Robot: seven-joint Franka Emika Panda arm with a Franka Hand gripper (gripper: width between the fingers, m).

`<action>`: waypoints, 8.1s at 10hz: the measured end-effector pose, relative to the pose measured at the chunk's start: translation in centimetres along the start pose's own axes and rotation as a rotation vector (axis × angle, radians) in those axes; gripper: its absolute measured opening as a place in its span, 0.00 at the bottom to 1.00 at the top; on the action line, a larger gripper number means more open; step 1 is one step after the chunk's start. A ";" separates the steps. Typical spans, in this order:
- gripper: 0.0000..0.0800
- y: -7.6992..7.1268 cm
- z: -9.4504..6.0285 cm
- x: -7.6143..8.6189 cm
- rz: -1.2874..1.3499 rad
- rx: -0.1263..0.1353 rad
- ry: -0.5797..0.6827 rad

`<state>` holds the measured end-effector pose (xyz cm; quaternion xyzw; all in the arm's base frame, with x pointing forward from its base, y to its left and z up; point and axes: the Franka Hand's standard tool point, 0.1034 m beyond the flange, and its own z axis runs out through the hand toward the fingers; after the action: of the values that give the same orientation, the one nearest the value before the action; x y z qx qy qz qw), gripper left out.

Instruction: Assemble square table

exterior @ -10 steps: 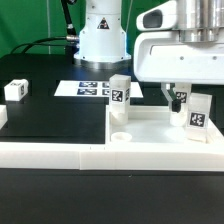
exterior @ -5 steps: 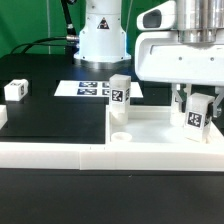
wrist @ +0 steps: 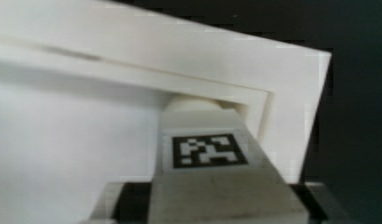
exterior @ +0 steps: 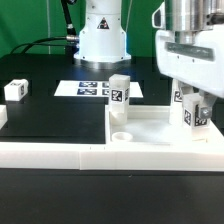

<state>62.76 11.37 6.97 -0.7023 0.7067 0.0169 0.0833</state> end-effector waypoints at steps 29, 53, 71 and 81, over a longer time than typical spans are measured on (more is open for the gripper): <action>0.37 -0.4 -0.2 0.4 0.321 -0.114 0.070; 0.81 -0.1 0.3 0.4 -0.846 -0.117 0.068; 0.36 0.2 0.9 0.4 -0.105 0.056 0.113; 0.37 0.6 0.8 2.3 0.605 0.080 0.014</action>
Offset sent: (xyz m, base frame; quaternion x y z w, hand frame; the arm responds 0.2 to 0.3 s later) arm 0.0000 0.0000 0.0000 0.0000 0.0000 -0.0650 0.9979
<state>62.25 9.21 5.84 -0.4564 0.8844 0.0082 0.0974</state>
